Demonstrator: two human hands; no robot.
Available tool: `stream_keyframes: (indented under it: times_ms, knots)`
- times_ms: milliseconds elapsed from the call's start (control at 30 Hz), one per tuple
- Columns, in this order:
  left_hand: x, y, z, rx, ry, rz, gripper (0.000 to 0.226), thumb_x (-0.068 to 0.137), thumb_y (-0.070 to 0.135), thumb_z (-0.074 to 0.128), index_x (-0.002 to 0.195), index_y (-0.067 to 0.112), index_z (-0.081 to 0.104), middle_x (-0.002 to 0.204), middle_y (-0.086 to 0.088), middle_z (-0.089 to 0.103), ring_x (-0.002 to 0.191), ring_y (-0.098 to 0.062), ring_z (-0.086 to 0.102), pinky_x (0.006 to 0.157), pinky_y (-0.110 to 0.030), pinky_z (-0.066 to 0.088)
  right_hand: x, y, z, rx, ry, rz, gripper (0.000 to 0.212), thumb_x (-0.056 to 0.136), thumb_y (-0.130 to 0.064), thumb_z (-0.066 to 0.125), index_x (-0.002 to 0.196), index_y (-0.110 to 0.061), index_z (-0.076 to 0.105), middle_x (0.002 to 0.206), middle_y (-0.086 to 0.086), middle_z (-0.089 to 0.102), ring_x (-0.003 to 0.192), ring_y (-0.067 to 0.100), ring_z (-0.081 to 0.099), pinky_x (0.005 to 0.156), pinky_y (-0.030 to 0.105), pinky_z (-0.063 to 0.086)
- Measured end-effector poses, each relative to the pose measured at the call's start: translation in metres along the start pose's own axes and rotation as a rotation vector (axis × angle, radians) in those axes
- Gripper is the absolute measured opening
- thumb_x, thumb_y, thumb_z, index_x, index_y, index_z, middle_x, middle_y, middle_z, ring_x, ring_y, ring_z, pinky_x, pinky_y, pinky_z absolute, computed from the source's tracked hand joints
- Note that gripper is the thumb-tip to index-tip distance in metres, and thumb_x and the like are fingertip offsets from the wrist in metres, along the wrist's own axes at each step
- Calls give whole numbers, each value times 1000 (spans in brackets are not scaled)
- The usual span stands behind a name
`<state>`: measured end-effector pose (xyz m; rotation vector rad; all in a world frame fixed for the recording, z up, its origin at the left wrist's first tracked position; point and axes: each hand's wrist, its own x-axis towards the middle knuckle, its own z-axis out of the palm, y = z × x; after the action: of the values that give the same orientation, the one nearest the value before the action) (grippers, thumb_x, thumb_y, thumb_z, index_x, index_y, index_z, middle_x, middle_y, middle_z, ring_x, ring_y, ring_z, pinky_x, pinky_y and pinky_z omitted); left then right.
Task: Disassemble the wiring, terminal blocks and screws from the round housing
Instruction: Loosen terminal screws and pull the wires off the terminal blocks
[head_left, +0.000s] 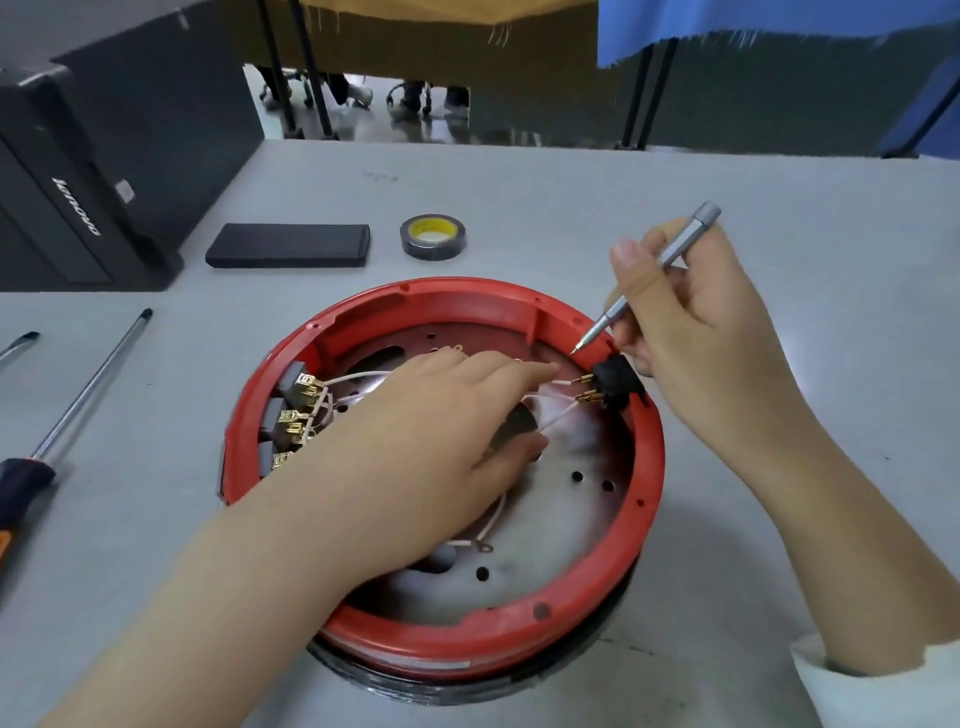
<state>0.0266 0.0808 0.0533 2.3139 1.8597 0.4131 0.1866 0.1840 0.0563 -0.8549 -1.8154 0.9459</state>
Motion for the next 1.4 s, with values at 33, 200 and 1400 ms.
stream_keyframes:
  times_ms: [33,200,1400]
  knots:
    - [0,0,0,-1,-2,0,51,95,48,35,145,40,27,135,21,44,123,-7,40,104,-25,25,-2,-1,-2,-18,-8,-10,17,100,-35,46,84,-29,44,59,-5,55,49,3,50,50,14,38]
    - [0,1,0,-3,-2,-14,49,95,46,37,144,40,29,131,20,47,120,-8,42,104,-27,28,-9,-1,-2,-156,34,-82,23,99,-37,46,82,-23,51,60,-13,59,52,2,58,51,10,40]
    - [0,6,-4,-78,-3,-45,47,93,43,41,139,36,42,129,16,52,118,-9,45,102,-28,30,-9,7,9,-327,255,-321,33,96,-36,50,78,-8,49,51,3,49,50,21,52,48,32,39]
